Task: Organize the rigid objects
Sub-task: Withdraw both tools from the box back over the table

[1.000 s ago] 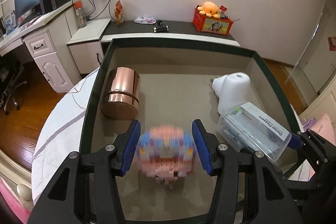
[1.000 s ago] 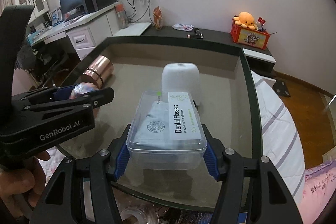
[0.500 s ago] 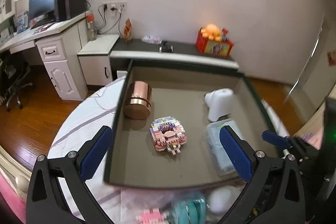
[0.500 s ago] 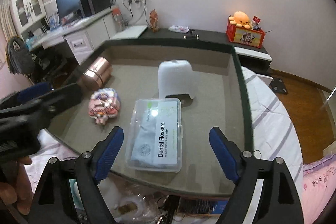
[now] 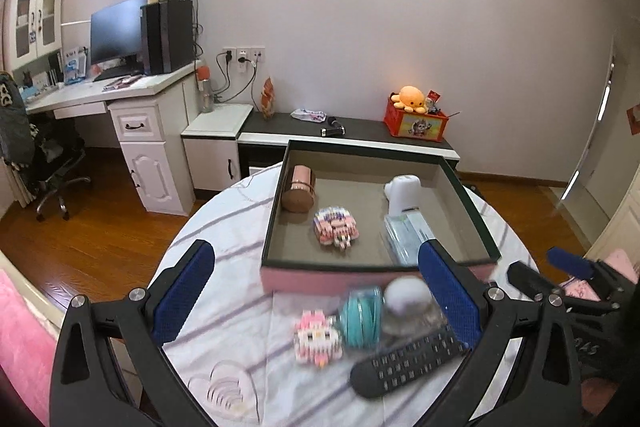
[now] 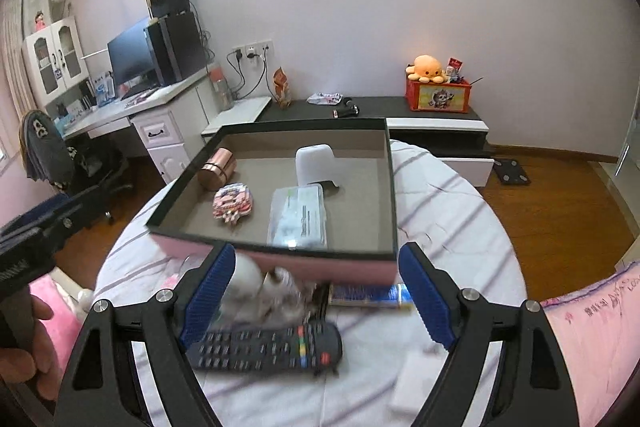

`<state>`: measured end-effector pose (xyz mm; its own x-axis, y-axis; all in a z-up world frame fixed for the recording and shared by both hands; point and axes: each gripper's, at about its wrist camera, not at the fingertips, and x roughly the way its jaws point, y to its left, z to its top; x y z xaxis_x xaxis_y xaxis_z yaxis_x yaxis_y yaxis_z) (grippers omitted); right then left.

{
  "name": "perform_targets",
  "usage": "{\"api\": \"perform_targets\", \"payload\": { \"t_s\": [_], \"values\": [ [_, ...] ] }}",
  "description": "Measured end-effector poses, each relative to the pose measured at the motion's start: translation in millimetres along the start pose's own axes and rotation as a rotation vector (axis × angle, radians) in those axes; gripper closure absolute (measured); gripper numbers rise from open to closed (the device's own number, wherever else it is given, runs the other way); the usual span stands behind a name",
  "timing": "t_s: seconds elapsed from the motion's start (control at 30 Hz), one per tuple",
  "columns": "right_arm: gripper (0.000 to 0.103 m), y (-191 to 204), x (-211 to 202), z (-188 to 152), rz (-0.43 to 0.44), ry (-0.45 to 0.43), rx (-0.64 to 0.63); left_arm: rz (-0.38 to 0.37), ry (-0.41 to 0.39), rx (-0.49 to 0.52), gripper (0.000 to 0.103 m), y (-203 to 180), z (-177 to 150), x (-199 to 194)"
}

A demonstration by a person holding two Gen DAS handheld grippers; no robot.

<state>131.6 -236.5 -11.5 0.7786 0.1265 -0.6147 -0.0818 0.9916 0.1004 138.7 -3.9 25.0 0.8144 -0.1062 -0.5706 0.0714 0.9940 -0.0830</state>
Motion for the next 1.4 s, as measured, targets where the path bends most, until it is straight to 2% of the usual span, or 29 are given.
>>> {"api": "perform_targets", "payload": {
  "t_s": [0.4, 0.53, 0.97, 1.4],
  "values": [
    [0.018, 17, -94, -40, -0.018, -0.114, -0.013, 0.011, -0.048, -0.004, 0.000, -10, -54, -76],
    [0.018, 24, -109, -53, -0.005, -0.113, -0.023, 0.007, -0.047, -0.009, 0.000, -11, -69, -91],
    [0.018, 27, -119, -65, 0.006, -0.111, -0.024, 0.020, -0.063, -0.002, 0.000, -11, -80, -112],
    [0.018, 10, -113, -67, -0.023, -0.091, 0.004, 0.019, -0.037, 0.011, 0.000, -15, -87, -98]
  ]
}}
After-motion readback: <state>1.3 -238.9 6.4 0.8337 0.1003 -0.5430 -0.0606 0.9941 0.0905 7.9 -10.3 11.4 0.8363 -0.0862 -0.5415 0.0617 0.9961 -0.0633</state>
